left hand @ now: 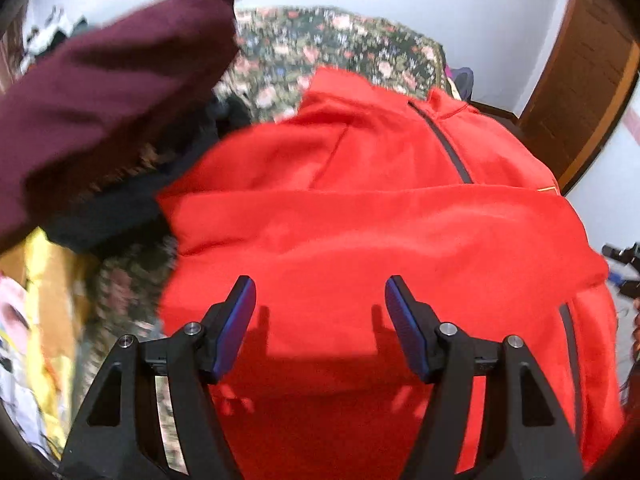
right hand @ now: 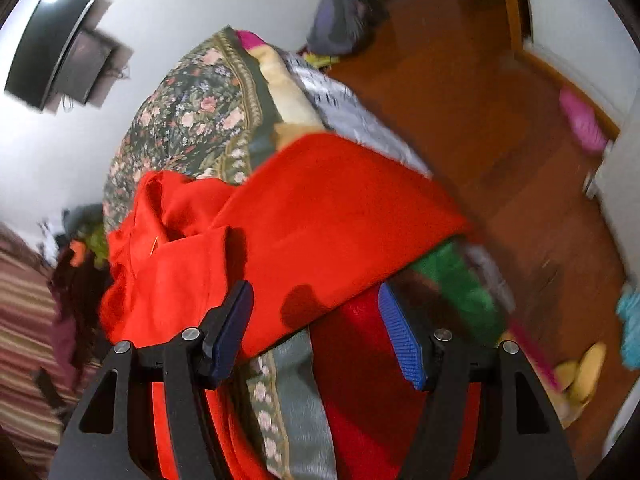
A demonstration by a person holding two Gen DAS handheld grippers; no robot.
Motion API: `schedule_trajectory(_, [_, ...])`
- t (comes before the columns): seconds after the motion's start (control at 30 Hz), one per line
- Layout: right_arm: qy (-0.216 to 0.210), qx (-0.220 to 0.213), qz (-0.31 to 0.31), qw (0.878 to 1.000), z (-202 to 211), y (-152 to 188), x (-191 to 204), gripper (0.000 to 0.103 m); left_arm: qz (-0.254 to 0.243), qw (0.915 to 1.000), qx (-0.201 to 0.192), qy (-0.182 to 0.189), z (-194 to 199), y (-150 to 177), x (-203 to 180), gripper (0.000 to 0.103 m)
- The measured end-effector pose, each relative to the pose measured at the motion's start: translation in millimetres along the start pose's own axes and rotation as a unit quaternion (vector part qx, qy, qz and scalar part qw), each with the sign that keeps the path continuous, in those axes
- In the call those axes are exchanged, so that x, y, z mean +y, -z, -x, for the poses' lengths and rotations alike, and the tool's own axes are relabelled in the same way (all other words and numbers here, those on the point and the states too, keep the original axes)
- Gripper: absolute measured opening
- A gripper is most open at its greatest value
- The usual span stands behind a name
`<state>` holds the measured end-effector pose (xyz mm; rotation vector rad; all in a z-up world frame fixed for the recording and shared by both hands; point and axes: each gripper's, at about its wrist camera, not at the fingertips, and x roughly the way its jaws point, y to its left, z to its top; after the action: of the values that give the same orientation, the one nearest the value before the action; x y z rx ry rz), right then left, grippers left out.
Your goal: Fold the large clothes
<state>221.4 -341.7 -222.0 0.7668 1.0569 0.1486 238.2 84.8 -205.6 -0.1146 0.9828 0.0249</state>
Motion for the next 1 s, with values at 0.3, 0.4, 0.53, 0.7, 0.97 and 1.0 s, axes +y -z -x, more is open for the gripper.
schedule_trajectory(0.3, [0.002,-0.018,-0.064,0.998,-27,-32,-16,0.055,0.025,0.9984,0.048,0.014,-47,7,-8,0.066])
schedule_trajectory(0.4, [0.022,-0.029,-0.068,0.997,-28,-41,-18,0.031,0.009,0.9991,0.042,0.002,-48,9,-14,0.067])
schedule_trajectory(0.53, [0.008,-0.072,-0.073,0.995,-8,-51,-21,0.009,0.001,0.9993,0.037,-0.003,-47,12,-16,0.068])
schedule_trajectory(0.7, [0.013,-0.171,-0.024,0.985,50,-58,4,0.007,0.006,0.9994,0.034,0.002,-47,12,-13,0.068])
schedule_trajectory(0.97, [0.007,-0.303,0.089,0.949,133,-39,84,0.005,0.002,0.9996,0.029,-0.001,-47,13,-14,0.068])
schedule_trajectory(1.0, [0.001,-0.314,0.106,0.944,142,-34,97,0.005,0.000,0.9996,0.028,-0.001,-46,14,-13,0.068])
